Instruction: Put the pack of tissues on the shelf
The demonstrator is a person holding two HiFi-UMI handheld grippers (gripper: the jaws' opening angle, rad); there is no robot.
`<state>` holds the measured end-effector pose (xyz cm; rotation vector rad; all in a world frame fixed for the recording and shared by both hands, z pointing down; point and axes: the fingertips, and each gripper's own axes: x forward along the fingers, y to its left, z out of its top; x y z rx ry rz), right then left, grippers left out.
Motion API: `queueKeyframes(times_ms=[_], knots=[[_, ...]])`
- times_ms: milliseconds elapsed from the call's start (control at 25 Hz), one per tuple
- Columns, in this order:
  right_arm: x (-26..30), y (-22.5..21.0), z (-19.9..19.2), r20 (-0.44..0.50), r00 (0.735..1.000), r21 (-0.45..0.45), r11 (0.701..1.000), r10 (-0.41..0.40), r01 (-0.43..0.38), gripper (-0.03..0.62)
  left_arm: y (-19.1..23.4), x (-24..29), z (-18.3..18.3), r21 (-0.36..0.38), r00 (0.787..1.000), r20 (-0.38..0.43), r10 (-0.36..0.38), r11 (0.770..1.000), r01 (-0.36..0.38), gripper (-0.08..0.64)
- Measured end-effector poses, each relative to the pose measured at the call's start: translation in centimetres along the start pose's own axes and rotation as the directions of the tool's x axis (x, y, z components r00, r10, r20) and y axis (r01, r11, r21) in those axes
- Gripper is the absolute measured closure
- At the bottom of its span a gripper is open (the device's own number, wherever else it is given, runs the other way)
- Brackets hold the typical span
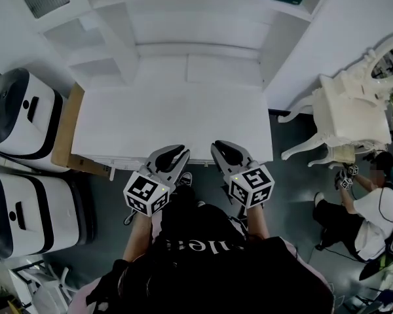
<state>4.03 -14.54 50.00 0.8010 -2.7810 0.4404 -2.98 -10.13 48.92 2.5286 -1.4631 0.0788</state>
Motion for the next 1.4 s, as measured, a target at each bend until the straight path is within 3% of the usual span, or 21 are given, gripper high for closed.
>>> queueKeyframes(times_ms=[320, 1400], knots=[[-1.7, 1.8, -1.5, -0.016, 1.0, -0.017, 1.0, 0.021, -0.022, 0.52, -1.0, -2.4, -1.2, -0.02, 0.999, -0.009, 0.05, 0.999, -0.05, 0.518], [-4.4, 0.9, -2.9, -0.023, 1.0, -0.022, 1.0, -0.014, 0.013, 0.523, -3.2, -2.3, -1.4, -0.038, 0.999, 0.018, 0.032, 0.999, -0.031, 0.518]])
